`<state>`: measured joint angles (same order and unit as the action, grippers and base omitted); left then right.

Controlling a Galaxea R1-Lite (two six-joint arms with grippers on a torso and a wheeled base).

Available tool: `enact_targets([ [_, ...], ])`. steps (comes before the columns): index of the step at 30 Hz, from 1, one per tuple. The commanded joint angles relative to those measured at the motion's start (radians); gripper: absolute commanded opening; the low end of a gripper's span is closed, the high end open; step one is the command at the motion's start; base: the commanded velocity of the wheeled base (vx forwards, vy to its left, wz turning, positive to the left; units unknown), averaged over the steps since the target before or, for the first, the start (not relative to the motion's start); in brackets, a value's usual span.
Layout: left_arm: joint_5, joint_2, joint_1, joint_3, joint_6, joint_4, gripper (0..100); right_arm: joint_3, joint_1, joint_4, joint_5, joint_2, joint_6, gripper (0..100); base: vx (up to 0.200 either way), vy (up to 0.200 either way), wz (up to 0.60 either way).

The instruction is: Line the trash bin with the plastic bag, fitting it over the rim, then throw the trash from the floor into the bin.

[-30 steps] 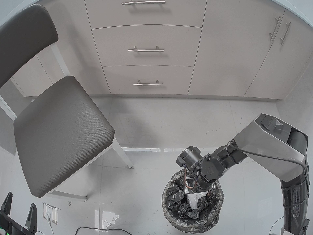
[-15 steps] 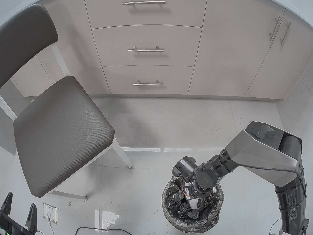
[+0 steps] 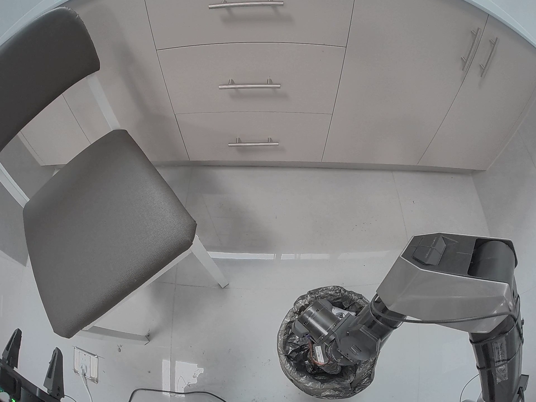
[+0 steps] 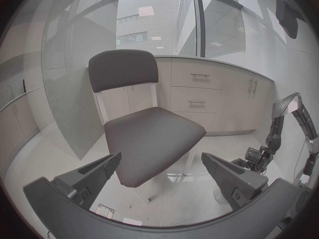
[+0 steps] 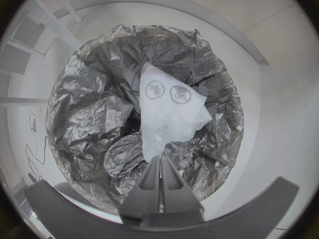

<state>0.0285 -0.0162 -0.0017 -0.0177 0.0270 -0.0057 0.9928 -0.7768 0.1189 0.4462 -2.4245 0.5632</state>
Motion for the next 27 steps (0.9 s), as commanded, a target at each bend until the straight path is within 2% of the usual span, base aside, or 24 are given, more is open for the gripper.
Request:
enact_targets([
  [1, 0.001, 0.013, 0.0, 0.018, 0.001, 0.0, 100, -0.074, -0.019, 0.065, -0.003, 0.018, 0.006, 0, 0.0, 0.0, 0.0],
  [14, 0.001, 0.015, 0.0, 0.018, 0.001, 0.0, 100, -0.197, -0.007, 0.372, -0.075, 0.045, 0.001, 0, 0.0, 0.0, 0.0],
  [18, 0.001, 0.013, 0.0, 0.018, 0.001, 0.0, 100, -0.144, 0.021, 0.352, -0.136, 0.1, -0.002, 0, 0.0, 0.0, 0.0],
  [21, 0.001, 0.015, 0.0, 0.018, 0.001, 0.0, 100, -0.048, 0.027, 0.185, -0.139, 0.114, 0.006, 0, 0.0, 0.0, 0.0],
  [22, 0.001, 0.015, 0.0, 0.018, 0.001, 0.0, 100, -0.048, 0.027, 0.185, -0.139, 0.114, 0.006, 0, 0.0, 0.0, 0.0],
  [23, 0.001, 0.015, 0.0, 0.018, 0.001, 0.0, 100, 0.004, 0.027, 0.088, -0.141, 0.104, 0.018, 0, 0.0, 0.0, 0.0],
  [27, 0.001, 0.013, 0.0, 0.018, 0.001, 0.0, 100, 0.069, 0.057, 0.073, -0.127, 0.039, 0.021, 0, 0.0, 0.0, 0.0],
])
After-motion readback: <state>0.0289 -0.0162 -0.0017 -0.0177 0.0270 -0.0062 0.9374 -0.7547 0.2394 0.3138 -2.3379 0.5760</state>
